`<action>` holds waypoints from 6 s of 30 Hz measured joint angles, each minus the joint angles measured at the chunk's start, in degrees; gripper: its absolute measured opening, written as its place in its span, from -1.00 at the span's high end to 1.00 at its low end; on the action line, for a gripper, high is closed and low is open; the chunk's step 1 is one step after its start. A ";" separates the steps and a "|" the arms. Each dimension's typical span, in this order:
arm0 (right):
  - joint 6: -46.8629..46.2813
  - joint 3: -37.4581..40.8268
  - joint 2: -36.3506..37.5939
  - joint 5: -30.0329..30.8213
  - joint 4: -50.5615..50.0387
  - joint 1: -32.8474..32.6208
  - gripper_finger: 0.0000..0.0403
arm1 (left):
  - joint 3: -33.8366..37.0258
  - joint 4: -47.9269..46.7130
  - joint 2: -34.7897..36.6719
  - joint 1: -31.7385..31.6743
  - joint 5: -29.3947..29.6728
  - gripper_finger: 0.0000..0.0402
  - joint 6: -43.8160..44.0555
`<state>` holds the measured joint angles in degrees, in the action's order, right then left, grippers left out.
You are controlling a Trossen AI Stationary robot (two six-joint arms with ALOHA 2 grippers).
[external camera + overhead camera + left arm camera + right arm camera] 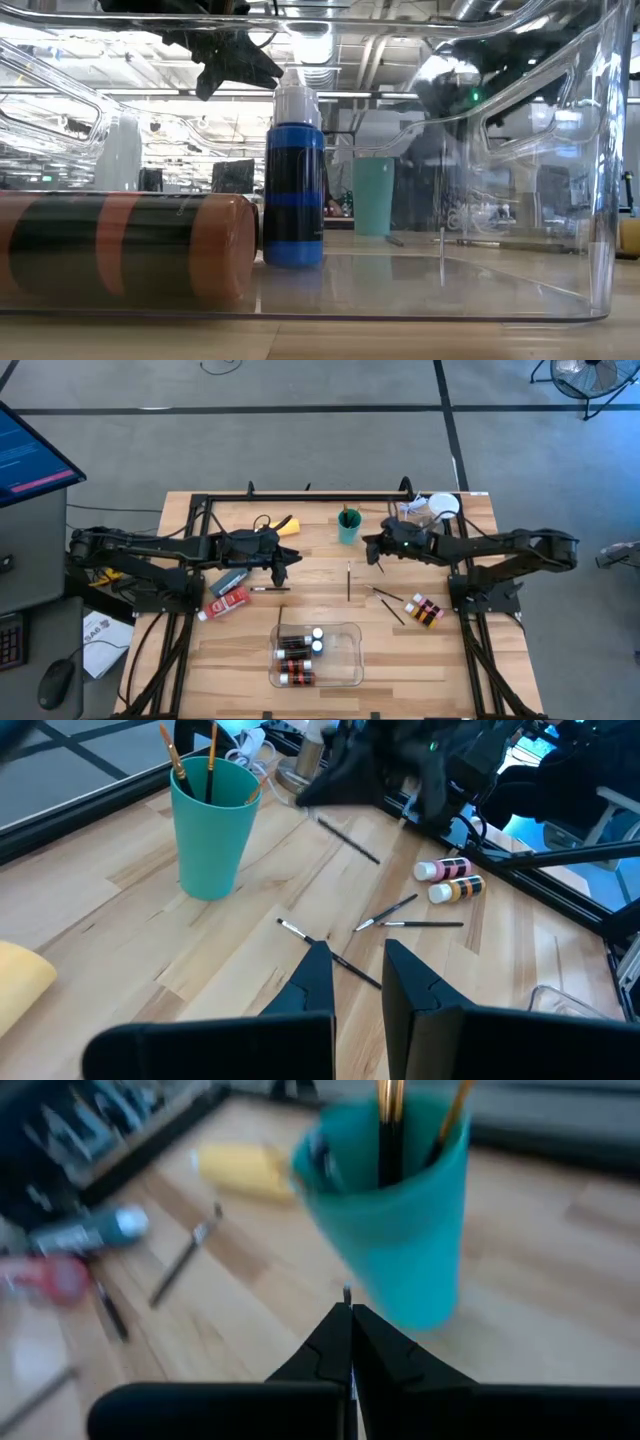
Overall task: Pick & Place Paint Supplies
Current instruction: Put the silver paint brush into the green cup
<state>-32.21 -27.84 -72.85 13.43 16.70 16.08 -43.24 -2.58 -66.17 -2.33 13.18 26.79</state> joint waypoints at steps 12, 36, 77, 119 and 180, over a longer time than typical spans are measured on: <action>1.57 -0.54 7.14 4.63 13.13 1.66 1.00 | 0.00 -0.09 0.00 0.00 -0.02 0.99 0.00; 12.87 -3.93 -7.52 4.66 46.60 7.31 1.00 | 3.78 -0.30 0.02 0.00 -0.01 0.99 -1.08; 29.31 -4.11 -34.41 4.81 73.12 7.99 1.00 | 9.29 7.86 0.02 3.17 7.71 0.99 -7.54; 24.97 -4.04 -12.96 7.48 68.73 1.06 0.62 | 17.97 22.13 8.00 4.13 5.06 0.99 4.65; 6.27 -36.93 7.45 -19.40 -69.66 -6.50 0.62 | 17.97 41.67 20.47 2.38 0.95 0.99 12.78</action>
<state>-25.94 -64.76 -65.40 -5.97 -52.95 9.58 -25.28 39.08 -45.70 0.05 14.14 39.57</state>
